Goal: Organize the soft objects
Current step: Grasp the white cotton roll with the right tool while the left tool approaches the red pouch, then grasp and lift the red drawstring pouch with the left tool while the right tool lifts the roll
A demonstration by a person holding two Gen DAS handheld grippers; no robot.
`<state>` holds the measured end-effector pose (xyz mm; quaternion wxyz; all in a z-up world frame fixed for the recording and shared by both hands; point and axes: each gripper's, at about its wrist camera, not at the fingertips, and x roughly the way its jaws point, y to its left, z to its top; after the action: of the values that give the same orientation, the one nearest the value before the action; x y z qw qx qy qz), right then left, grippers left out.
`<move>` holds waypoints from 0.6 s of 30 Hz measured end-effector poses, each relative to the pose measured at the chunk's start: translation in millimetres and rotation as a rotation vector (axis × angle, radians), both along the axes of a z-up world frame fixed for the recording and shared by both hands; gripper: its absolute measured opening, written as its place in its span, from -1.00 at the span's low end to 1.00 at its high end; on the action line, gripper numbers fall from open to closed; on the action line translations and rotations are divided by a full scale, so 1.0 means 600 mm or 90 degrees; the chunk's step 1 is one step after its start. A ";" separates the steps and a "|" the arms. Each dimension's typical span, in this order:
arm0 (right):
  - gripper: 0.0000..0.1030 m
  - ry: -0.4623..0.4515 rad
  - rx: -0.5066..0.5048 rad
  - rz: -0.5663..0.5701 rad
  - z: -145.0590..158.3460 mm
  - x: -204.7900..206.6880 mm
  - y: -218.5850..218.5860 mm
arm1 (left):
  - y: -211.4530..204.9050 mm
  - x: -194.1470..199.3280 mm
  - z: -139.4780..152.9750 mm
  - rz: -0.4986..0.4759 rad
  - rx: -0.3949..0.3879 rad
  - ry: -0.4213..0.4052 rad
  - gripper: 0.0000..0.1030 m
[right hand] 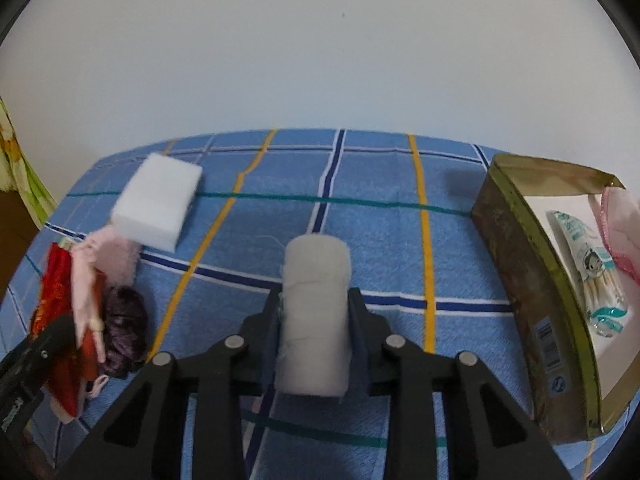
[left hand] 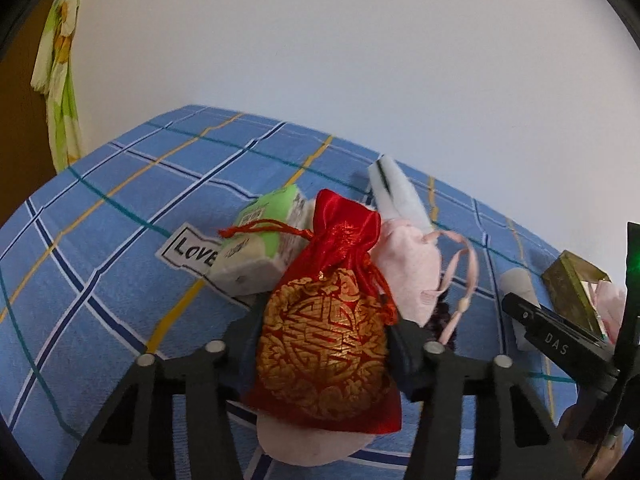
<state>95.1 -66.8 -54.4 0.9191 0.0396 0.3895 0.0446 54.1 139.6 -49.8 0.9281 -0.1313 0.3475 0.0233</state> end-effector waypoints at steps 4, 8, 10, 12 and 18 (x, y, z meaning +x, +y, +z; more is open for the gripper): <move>-0.39 -0.058 0.014 0.013 0.024 -0.027 -0.006 | -0.009 -0.022 0.026 0.012 0.030 -0.074 -0.05; -0.39 -0.103 0.048 0.024 0.044 -0.051 -0.014 | -0.015 -0.044 0.048 0.005 0.019 -0.153 -0.05; -0.39 -0.133 0.075 0.037 0.060 -0.065 -0.020 | -0.013 -0.050 0.052 0.006 0.006 -0.176 -0.05; -0.39 -0.173 0.091 0.057 0.071 -0.071 -0.016 | -0.015 -0.056 0.056 0.011 0.006 -0.195 -0.05; -0.38 -0.265 0.096 0.085 0.104 -0.121 -0.010 | -0.026 -0.064 0.062 0.024 0.033 -0.230 -0.05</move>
<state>22.4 -72.9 8.0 0.9690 0.0721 0.1890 0.1418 15.6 123.7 -12.6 0.9780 -0.1157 0.1716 0.0261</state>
